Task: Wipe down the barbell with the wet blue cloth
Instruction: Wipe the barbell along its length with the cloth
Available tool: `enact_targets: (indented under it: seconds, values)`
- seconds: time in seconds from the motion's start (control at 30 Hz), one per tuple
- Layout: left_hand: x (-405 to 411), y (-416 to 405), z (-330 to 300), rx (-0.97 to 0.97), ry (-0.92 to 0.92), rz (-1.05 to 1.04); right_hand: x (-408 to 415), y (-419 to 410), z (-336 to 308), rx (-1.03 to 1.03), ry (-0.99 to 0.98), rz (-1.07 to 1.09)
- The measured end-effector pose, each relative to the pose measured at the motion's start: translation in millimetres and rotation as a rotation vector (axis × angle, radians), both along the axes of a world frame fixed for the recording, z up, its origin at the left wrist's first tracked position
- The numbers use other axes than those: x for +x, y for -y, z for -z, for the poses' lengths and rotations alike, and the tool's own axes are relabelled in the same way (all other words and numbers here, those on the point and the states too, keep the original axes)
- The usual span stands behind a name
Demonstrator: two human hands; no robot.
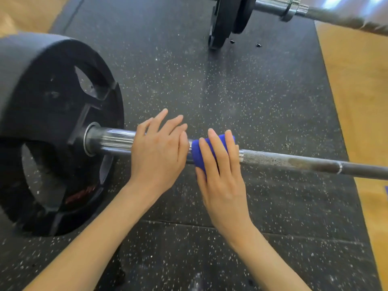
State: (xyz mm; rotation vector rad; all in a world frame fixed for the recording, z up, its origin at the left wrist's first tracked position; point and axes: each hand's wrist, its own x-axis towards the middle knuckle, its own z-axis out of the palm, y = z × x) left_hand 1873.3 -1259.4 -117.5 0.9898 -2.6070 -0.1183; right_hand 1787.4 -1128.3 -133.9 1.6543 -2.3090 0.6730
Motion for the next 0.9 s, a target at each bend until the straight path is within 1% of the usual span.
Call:
enact_targets:
  seconds: [0.07, 0.1, 0.17, 0.23, 0.27, 0.3, 0.4, 0.47, 0.5, 0.63, 0.7, 0.8, 0.83, 0.87, 0.9]
  values:
    - [-3.3, 6.1, 0.6, -0.039, -0.02, 0.03, -8.9, 4.3, 4.5, -0.023, -0.005, -0.025]
    - [-3.2, 7.9, 0.7, -0.069, -0.028, 0.053, -12.7, 12.0, 2.2, -0.046, 0.026, -0.01]
    - [1.6, 7.0, 3.0, -0.112, -0.058, 0.096, -19.9, 29.2, -6.8, -0.089, 0.173, 0.022]
    - [6.1, 2.6, 7.7, -0.106, -0.091, 0.104, -22.3, 38.9, -11.8, -0.144, 0.325, 0.043]
    - [6.8, 1.3, 10.5, -0.099, -0.095, 0.099, -21.1, 38.6, -9.3, -0.166, 0.347, 0.044]
    - [6.5, 0.9, 12.8, -0.097, -0.096, 0.094, -19.2, 35.1, -3.8, -0.181, 0.324, 0.04]
    - [0.8, 4.4, 13.2, -0.105, -0.091, 0.081, -18.2, 22.1, 19.6, -0.21, 0.151, -0.054]
    - [-2.5, 8.4, 11.4, -0.096, -0.087, 0.08, -25.9, 26.6, 21.6, -0.224, 0.115, -0.071]
    - [-3.5, 10.4, 10.9, -0.084, -0.088, 0.076, -29.2, 32.3, 17.4, -0.23, 0.136, -0.065]
    - [-15.0, 23.2, 9.5, -0.044, -0.084, 0.061, -36.6, 54.6, -0.9, -0.237, 0.35, 0.008]
    - [-23.4, 30.9, 7.8, -0.028, -0.094, 0.056, -35.9, 54.9, 3.5, -0.238, 0.321, 0.02]
    - [-34.6, 40.1, 6.2, -0.011, -0.126, 0.049, -36.1, 50.7, 21.5, -0.207, 0.153, -0.016]
    - [-37.3, 42.7, 5.7, -0.006, -0.142, 0.048, -40.2, 54.6, 20.7, -0.201, 0.134, -0.026]
    - [-39.5, 45.6, 6.0, -0.002, -0.155, 0.048, -47.1, 63.1, 14.9, -0.212, 0.161, -0.017]
    - [-41.9, 48.4, 6.1, 0.002, -0.165, 0.05, -54.8, 73.9, 6.5, -0.23, 0.241, 0.015]
